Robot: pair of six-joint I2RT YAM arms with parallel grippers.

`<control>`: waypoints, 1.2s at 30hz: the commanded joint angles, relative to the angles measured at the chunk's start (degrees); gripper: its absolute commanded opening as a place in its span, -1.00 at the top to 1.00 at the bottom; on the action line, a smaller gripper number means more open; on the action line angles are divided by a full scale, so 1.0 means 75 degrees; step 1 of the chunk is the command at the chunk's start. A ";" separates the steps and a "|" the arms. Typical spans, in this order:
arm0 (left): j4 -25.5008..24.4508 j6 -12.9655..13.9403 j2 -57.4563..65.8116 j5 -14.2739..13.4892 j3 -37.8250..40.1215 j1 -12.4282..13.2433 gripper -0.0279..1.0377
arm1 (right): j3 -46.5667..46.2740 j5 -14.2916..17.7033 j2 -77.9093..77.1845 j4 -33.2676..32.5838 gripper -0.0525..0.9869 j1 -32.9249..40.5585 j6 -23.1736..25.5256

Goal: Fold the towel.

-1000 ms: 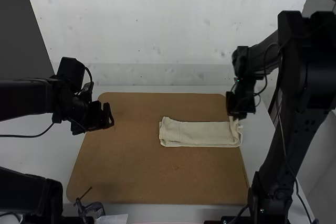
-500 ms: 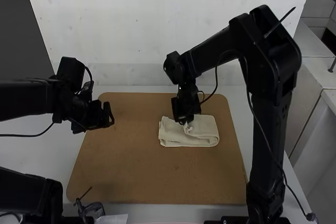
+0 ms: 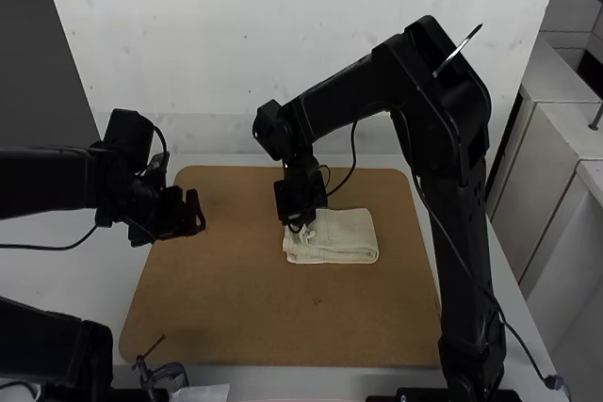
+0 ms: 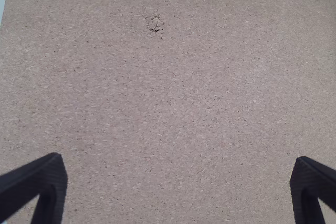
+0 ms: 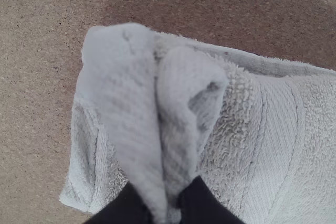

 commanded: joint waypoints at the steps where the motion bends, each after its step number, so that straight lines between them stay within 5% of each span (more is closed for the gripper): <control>1: 0.0165 0.0078 0.0097 -0.0009 -0.0092 0.0072 -0.83 | 0.0183 0.0187 -0.0017 0.0071 0.17 -0.0027 0.0135; 2: 0.0189 0.0078 0.0109 -0.0009 -0.0092 0.0072 -0.83 | 0.0171 0.0140 -0.0181 0.0094 -0.13 -0.0074 0.0135; 4: 0.0212 0.0078 0.0180 0.0003 -0.0104 0.0072 -0.83 | 0.0194 -0.0013 -0.0603 0.0129 -0.35 -0.0273 0.0135; 13: 0.0224 0.0066 0.0156 0.0015 -0.0116 0.0061 -0.84 | -0.0169 -0.0259 -0.2173 0.0118 -0.32 -0.0824 -0.0076; 17: 0.0224 0.0054 0.0168 0.0015 -0.0104 0.0014 -0.84 | -0.0626 -0.0153 -0.1939 0.0129 0.61 -0.0871 -0.0182; 19: 0.0236 0.0043 0.0168 0.0003 -0.0104 -0.0010 -0.84 | -0.0767 -0.0095 -0.1599 0.0188 0.87 -0.0847 -0.0182; 36: 0.0224 0.0031 0.0144 -0.0020 -0.0104 -0.0021 -0.84 | -0.0497 -0.0059 -0.0146 0.1102 0.87 0.0196 -0.0053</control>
